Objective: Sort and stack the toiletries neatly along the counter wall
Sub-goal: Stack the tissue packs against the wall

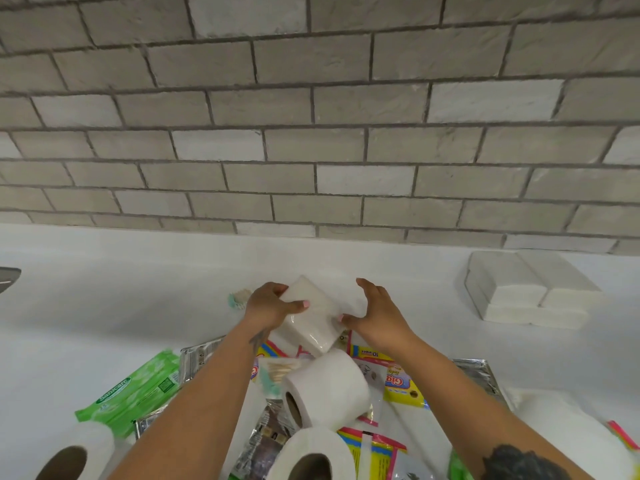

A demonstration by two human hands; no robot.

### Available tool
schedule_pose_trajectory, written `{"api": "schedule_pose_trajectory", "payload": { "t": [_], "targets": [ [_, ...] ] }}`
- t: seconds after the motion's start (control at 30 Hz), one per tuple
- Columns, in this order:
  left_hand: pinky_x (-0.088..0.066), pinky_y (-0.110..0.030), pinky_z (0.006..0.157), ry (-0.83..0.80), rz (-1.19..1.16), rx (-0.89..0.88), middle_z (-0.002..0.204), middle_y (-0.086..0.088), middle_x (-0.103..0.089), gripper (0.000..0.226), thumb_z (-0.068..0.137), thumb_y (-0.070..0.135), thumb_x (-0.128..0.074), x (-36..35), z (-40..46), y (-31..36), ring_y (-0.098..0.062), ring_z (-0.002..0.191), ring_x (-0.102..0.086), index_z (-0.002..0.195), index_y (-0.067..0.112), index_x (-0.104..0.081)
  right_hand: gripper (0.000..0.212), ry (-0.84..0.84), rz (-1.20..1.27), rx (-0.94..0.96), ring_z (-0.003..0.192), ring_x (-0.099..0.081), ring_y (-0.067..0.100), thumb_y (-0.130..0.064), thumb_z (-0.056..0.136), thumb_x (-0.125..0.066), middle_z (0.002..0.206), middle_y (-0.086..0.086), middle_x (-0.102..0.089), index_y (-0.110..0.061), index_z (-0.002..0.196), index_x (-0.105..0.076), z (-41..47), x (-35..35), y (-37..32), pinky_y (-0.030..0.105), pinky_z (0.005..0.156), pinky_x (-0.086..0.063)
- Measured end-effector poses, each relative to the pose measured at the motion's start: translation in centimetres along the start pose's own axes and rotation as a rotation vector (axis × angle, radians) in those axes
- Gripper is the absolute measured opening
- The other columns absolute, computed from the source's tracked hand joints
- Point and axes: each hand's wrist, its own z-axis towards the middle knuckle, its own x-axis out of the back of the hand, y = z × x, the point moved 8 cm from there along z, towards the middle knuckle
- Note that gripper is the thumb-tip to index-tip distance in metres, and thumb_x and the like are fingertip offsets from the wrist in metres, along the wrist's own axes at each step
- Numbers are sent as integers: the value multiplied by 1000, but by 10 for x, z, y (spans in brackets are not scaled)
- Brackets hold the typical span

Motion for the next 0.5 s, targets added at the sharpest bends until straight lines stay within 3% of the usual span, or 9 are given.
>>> {"api": "schedule_pose_trajectory", "payload": {
  "t": [0.13,0.23,0.4,0.5],
  "targets": [
    [-52,-27,74,-31,-37,-100,102,1,-66,48,67,26,-83,-8,-6,40,-18,92,-62,109,16,-63,84,-4,220,-56,133,-37,23,-38,79,-72,148,4,-30,-24,147,-23,2,20,8,28,98,-34],
    [-53,-35,88,-114,-107,-171,107,1,-66,48,65,20,-85,-25,-12,72,-19,100,-63,108,17,-63,84,-36,454,-115,133,-36,22,-39,77,-73,148,1,-31,-27,146,-26,-1,41,19,28,96,-34],
    [-53,-31,86,-229,-172,-282,108,1,-66,46,67,15,-83,-64,-23,120,-17,100,-63,108,17,-62,69,-92,576,-97,110,-59,19,-31,79,-73,124,-1,-58,-28,138,-38,-5,72,35,40,98,-48],
    [-52,-28,85,-255,-176,-339,110,0,-65,48,69,15,-81,-92,-26,146,-16,100,-62,112,15,-60,55,-54,592,-64,104,-63,21,-28,81,-72,118,3,-62,-26,130,-46,-11,102,49,42,93,-52]
  ]
}}
